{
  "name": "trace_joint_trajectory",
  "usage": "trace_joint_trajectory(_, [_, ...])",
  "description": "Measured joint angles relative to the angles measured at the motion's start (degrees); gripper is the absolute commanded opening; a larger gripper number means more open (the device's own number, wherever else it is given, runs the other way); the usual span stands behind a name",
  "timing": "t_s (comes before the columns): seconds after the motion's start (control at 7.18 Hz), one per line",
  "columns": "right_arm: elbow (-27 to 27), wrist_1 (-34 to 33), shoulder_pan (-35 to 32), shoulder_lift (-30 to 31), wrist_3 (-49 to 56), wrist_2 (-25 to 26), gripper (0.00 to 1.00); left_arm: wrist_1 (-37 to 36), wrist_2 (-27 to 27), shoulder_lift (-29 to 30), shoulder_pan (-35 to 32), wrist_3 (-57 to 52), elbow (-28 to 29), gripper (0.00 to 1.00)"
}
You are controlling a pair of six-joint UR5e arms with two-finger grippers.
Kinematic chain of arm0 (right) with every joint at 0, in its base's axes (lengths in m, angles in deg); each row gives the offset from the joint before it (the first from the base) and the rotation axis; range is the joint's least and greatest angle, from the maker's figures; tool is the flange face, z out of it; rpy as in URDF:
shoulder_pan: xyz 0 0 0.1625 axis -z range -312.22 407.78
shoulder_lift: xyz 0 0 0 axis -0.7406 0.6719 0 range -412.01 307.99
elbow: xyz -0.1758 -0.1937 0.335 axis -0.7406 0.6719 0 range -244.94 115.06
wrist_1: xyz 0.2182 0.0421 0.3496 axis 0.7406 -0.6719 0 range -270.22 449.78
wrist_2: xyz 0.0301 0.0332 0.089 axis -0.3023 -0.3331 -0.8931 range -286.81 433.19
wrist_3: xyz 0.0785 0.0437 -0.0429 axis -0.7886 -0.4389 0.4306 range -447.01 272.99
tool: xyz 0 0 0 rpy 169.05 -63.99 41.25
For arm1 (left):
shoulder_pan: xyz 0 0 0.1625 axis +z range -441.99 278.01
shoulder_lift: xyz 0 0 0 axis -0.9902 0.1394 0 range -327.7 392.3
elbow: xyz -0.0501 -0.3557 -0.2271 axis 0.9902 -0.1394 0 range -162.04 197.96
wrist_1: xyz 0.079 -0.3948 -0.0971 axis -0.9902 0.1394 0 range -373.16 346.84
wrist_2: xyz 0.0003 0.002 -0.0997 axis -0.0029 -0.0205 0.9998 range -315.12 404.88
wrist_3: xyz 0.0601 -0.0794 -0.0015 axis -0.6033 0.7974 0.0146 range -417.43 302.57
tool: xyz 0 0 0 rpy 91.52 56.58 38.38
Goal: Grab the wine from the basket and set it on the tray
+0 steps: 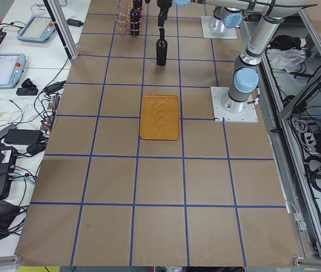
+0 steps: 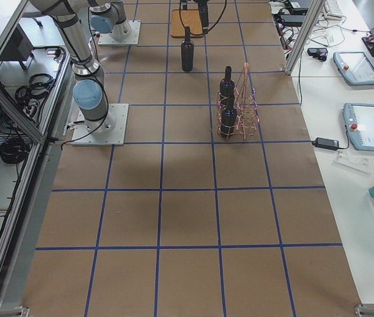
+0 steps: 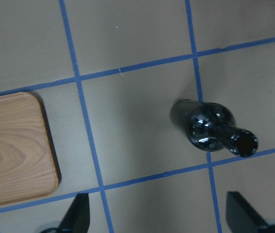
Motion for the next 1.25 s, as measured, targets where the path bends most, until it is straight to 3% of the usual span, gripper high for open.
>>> trace_joint_trajectory(0.56, [0.5, 1.4, 4.7, 0.7, 2.8, -0.4, 1.0, -7.1, -0.1, 4.8, -5.8, 2.0, -3.5, 0.98])
trace_joint_trajectory(1.11, [0.0, 1.7, 4.8, 1.0, 2.5, -1.0, 1.0, -8.1, -0.4, 7.7, -6.2, 0.7, -3.8, 0.72])
trace_joint_trajectory(1.25, [0.1, 1.7, 4.8, 1.0, 2.1, -2.1, 1.0, -8.1, -0.5, 8.0, -6.2, 0.6, -3.8, 0.71])
